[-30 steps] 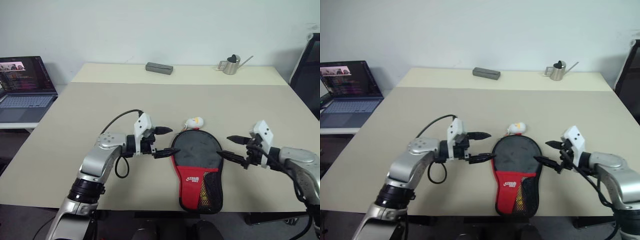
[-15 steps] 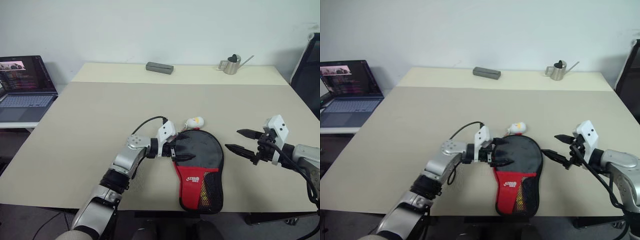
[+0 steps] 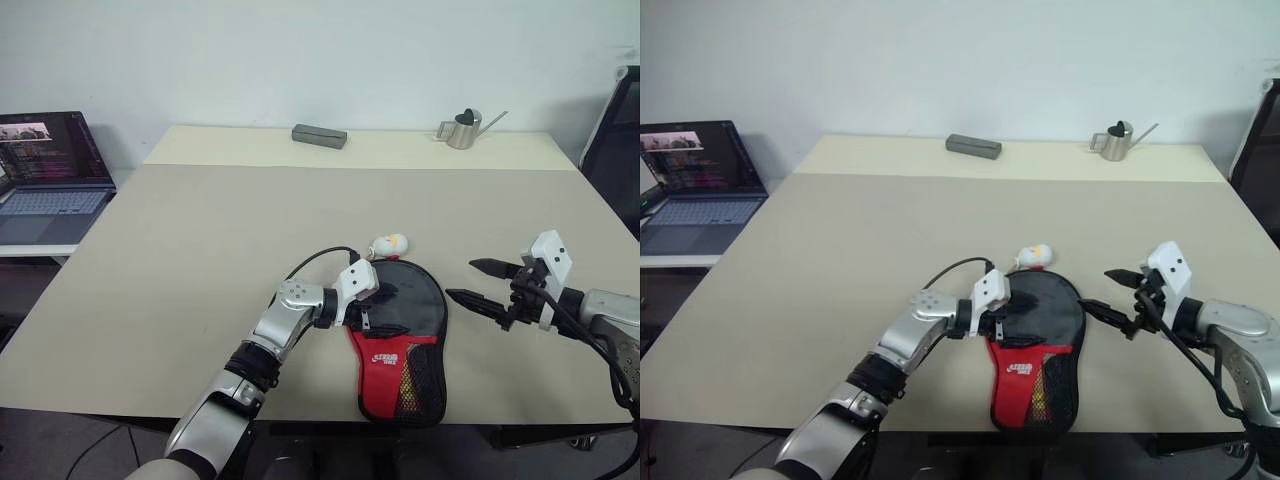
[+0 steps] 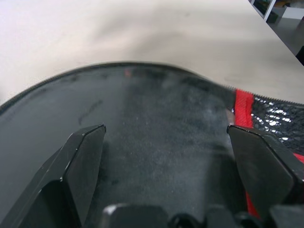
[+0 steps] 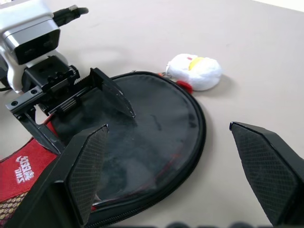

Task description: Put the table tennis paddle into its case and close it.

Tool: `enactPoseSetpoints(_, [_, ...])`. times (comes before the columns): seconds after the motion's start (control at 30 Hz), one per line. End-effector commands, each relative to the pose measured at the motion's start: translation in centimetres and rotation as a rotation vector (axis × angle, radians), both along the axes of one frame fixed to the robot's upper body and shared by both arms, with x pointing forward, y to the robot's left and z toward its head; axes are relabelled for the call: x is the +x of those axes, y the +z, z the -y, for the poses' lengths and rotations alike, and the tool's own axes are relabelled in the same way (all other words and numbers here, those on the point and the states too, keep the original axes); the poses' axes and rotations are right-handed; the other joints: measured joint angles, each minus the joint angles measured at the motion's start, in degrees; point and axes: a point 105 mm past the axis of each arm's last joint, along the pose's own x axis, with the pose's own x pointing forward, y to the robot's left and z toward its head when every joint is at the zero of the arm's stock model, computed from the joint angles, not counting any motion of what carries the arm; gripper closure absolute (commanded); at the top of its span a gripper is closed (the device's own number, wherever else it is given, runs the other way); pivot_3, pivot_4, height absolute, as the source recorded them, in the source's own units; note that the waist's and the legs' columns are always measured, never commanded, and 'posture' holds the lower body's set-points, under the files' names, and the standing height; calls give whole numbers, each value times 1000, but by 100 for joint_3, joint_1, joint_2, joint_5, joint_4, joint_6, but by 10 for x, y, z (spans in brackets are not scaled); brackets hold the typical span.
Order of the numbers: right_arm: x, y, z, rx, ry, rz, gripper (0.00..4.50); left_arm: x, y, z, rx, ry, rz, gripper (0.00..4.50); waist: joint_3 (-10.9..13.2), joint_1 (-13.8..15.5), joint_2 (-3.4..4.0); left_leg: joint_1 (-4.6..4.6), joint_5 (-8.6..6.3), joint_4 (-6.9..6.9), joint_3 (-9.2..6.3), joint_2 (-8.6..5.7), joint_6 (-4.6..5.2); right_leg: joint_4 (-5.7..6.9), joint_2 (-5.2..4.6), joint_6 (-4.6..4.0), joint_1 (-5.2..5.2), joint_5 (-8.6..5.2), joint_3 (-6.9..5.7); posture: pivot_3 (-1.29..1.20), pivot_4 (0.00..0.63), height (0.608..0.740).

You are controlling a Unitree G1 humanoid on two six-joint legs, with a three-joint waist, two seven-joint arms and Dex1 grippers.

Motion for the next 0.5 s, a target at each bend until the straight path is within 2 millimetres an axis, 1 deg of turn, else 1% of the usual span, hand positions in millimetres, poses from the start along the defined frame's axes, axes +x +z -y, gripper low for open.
enactPoseSetpoints(0.03, [3, 18, -6, 6, 21, 69, 0, -1, -20, -6, 29, 23, -66, 47, -3, 0, 5, 3, 0, 0, 0, 0, 0, 0, 0, 1, 2, 0, 0, 0, 150, 740])
enactPoseSetpoints(0.17, [10, 23, -11, 21, 23, 74, 0, -1, -30, -7, 55, 27, -84, 47, -11, 1, 16, 25, 0, 0, 1, 1, 0, 1, 0, 16, 23, -9, -1, 0, 150, 740])
enactPoseSetpoints(0.23, [17, 26, -16, 35, 19, 69, 0, -1, -33, -6, 59, 23, -97, 47, -15, 0, 22, 34, 0, 0, 2, 1, 1, 0, 0, 21, 34, -12, 0, 0, 150, 740])
enactPoseSetpoints(0.3, [26, 28, -20, 48, 8, 62, 0, -2, -35, -6, 69, 16, -107, 47, -18, 2, 27, 62, 0, -1, 3, 2, 1, 0, 0, 24, 57, -14, 1, 0, 150, 740])
enactPoseSetpoints(0.43, [40, 37, -35, 65, 33, 69, 0, 3, -30, -3, 65, 15, -109, 47, -21, 1, 32, 75, 0, 0, 1, 2, 1, -1, 0, 25, 72, -15, -1, 0, 150, 740])
enactPoseSetpoints(0.5, [46, 39, -42, 67, 42, 75, 0, 10, -24, -2, 53, 36, -88, 47, -21, 1, 33, 75, 0, 0, -1, 2, 1, -1, 1, 25, 71, -14, -1, 0, 150, 740])
